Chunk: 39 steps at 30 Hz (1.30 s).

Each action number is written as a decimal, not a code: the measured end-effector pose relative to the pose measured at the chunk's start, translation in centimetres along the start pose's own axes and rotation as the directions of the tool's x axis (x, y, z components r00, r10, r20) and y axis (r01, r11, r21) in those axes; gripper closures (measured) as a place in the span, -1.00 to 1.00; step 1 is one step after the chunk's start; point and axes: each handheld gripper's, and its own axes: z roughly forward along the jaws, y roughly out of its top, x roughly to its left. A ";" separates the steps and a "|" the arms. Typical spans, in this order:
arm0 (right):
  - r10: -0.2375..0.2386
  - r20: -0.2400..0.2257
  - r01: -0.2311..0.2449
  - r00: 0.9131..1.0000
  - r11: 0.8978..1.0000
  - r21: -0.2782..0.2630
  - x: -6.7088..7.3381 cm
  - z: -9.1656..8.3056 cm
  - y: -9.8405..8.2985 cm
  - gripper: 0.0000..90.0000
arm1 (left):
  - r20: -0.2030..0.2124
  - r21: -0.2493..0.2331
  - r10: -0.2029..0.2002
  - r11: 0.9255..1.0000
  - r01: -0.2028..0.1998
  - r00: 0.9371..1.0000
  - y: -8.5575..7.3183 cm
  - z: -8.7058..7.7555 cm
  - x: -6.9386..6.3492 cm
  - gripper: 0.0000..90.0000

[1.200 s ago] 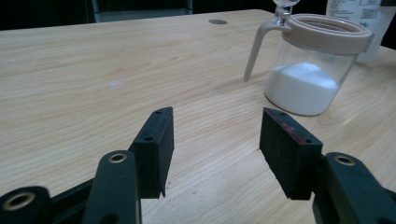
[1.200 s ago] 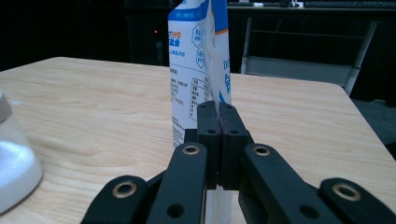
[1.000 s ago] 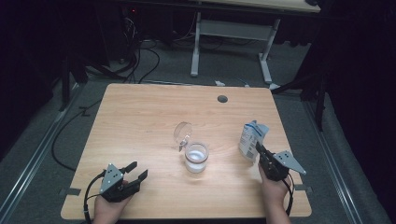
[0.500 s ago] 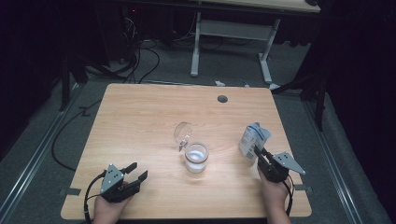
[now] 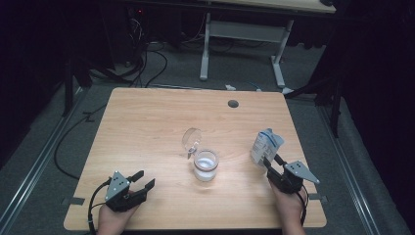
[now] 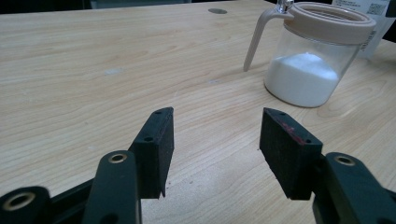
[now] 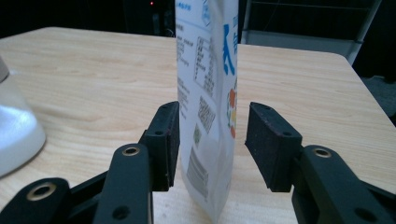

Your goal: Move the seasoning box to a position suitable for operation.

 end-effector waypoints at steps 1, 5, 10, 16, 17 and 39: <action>-0.005 0.004 0.005 1.000 1.000 0.006 0.1 -0.1 -0.1 0.21 | 0.000 0.010 -0.003 1.000 0.003 1.000 0.0 0.0 0.0 0.01; -0.011 0.009 0.010 1.000 1.000 0.022 0.3 -0.6 -0.3 0.19 | -0.006 0.015 -0.005 1.000 0.006 1.000 0.0 0.2 0.0 0.01; 0.004 0.011 -0.004 1.000 1.000 0.021 0.2 -1.2 -0.4 0.19 | -0.004 0.017 -0.009 1.000 0.009 1.000 0.1 0.2 0.1 0.02; 0.009 0.010 -0.009 1.000 1.000 0.025 0.4 -2.2 -0.9 0.19 | -0.014 0.023 0.002 1.000 -0.002 1.000 0.1 0.2 0.0 0.01; 0.011 0.007 -0.011 1.000 1.000 0.026 0.4 -2.3 -0.9 0.19 | -0.015 0.022 0.003 1.000 -0.003 1.000 0.1 0.3 0.0 0.00; -0.029 -0.062 0.032 0.998 0.998 0.054 2.8 -3.1 -1.5 0.26 | -0.018 0.035 0.013 0.999 -0.013 1.000 0.1 0.7 -0.6 0.06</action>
